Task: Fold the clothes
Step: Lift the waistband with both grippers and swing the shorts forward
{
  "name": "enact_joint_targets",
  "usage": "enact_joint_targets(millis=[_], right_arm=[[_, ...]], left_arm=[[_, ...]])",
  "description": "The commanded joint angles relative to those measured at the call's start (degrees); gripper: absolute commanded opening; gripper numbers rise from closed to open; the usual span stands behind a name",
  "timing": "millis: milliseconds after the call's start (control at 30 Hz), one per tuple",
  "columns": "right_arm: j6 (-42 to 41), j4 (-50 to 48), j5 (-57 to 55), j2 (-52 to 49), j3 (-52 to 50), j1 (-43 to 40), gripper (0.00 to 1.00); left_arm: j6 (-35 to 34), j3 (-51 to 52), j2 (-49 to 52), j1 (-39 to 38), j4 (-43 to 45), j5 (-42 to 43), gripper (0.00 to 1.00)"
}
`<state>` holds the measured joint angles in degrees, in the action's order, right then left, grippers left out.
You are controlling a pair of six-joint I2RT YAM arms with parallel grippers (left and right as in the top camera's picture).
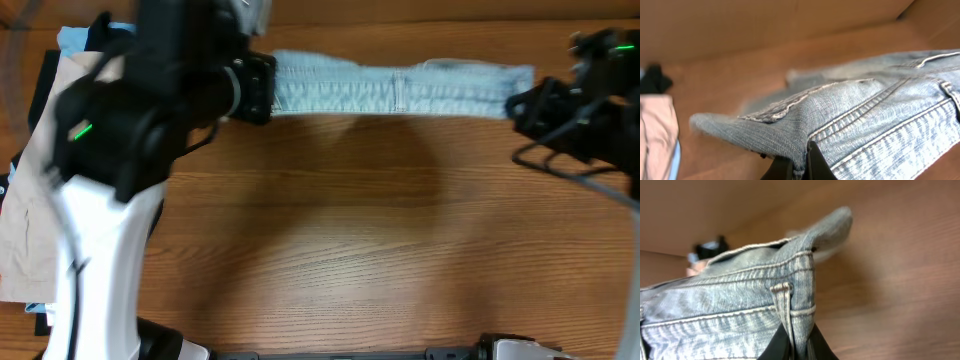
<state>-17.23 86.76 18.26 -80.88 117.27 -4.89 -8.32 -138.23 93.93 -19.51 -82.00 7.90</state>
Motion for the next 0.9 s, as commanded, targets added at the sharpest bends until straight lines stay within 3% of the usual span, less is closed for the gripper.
enact_joint_targets(millis=[0, 200, 367, 633, 767, 800, 867], right_arm=[[2.38, 4.04, -10.75, 1.27, 11.54, -5.29, 0.04], [2.56, 9.86, -10.75, 3.69, 23.67, -6.08, 0.04], [4.04, 8.20, -12.24, 5.88, 24.26, -6.08, 0.04], [4.24, 2.54, -12.04, -3.89, 23.45, -6.05, 0.04], [7.02, -6.69, -7.23, -11.58, 23.47, -6.05, 0.04], [7.43, -14.84, -4.55, -15.82, 23.47, -6.05, 0.04], [7.41, -20.35, -3.26, -17.86, 23.47, -6.05, 0.04]], left_arm=[[2.82, -12.26, -3.04, 2.99, -3.82, -11.91, 0.04], [2.78, -20.20, -7.21, 2.99, -9.09, -14.12, 0.04], [2.75, -20.17, -9.62, 2.99, -9.38, -18.51, 0.04], [2.78, -19.63, 0.57, 3.02, -8.72, -18.82, 0.04], [4.09, -19.63, 8.57, 4.46, -1.81, -18.93, 0.04], [4.09, -19.65, 13.46, 6.64, 6.05, -18.88, 0.04], [3.87, -19.65, 15.78, 8.35, 10.86, -18.29, 0.04]])
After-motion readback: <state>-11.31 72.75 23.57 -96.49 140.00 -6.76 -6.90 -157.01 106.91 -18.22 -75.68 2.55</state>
